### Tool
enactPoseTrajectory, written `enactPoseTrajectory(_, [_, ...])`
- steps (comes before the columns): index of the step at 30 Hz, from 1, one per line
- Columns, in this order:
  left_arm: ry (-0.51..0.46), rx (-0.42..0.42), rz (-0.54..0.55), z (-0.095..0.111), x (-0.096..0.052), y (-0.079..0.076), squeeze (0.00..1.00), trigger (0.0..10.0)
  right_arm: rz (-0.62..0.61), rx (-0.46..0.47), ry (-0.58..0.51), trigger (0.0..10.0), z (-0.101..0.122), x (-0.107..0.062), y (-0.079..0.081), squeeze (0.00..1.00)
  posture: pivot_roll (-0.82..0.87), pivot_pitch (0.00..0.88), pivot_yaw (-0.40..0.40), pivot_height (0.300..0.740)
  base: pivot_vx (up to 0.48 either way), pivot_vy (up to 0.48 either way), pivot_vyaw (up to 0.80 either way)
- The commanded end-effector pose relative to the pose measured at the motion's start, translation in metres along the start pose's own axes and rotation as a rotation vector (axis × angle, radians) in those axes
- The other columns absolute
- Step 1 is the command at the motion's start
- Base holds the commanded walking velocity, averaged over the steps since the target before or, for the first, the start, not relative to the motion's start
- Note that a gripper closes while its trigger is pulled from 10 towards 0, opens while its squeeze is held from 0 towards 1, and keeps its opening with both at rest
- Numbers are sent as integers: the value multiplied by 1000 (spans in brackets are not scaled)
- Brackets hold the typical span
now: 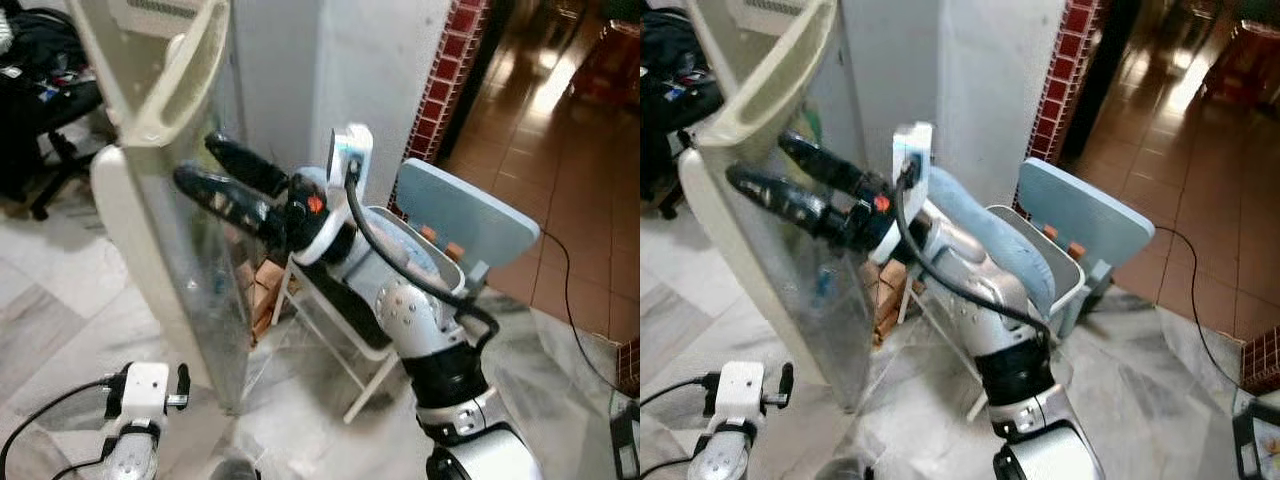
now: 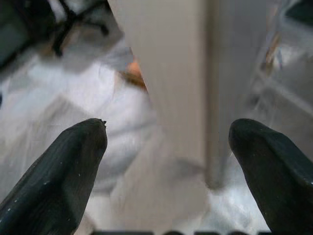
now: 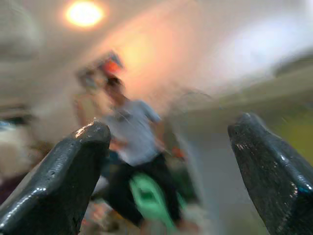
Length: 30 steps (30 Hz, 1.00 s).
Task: Restocking fridge
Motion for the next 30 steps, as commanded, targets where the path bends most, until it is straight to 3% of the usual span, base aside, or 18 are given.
enactPoseTrajectory(1, [10,-2,-5,-4,0,2,0,10000,-102,-31,28,10000,-7,-13,-20,0,134,0,-69,740,0,0,0])
enactPoseTrajectory(2, [25,-3,-11,-8,2,1,0,10000,-212,-69,59,10000,-14,-26,-39,0,129,0,-67,740,0,0,0])
enactPoseTrajectory(5, [42,-4,-21,-13,4,0,0,10000,-380,-121,109,10000,-23,-52,-66,0,122,0,-66,740,0,0,0])
enactPoseTrajectory(6, [53,22,-9,-15,7,4,0,10000,-576,-206,138,10000,-26,-87,-95,0,117,0,-67,740,0,0,0])
enactPoseTrajectory(12, [-10,51,13,5,21,18,0,10000,-981,-357,91,10000,-14,-176,-134,0,105,0,-65,740,0,0,0])
enactPoseTrajectory(13, [-40,48,5,14,25,18,0,10000,-1031,-368,83,10000,-13,-188,-136,0,98,0,-61,740,0,0,0])
enactPoseTrajectory(14, [-115,42,-14,35,32,16,0,10000,-1079,-372,64,10000,-11,-201,-136,0,94,0,-58,740,0,0,0])
enactPoseTrajectory(16, [-225,24,-40,64,35,13,0,10000,-1106,-372,46,10000,-10,-210,-136,0,89,0,-54,740,0,0,0])
enactPoseTrajectory(17, [-225,24,-40,64,35,13,0,10000,-1106,-372,46,10000,-10,-210,-136,0,89,0,-54,740,0,0,0])
enactPoseTrajectory(19, [-289,-4,-59,85,39,12,0,10000,-1119,-403,46,10000,-12,-214,-135,0,73,0,-47,740,0,480,0])
enactPoseTrajectory(26, [-364,-18,-62,114,44,18,0,10000,-1168,-469,26,10000,-12,-222,-133,0,59,0,-38,740,0,480,0])
enactPoseTrajectory(30, [-426,-42,-93,136,32,12,0,10000,-1234,-454,-2,10000,-16,-238,-129,0,45,0,-30,740,0,480,0])
Point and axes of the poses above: a point about 5 cm out from each wrist's last joint towards the gripper, its own x axis pointing out of the wrist towards the gripper, its own z axis along the axis of the wrist's last joint, y = z × x, the point moved 6 cm from there along x, pointing out of the wrist towards the gripper, and after that the axes turned 8 degrees about x, right-handed, at the moved point
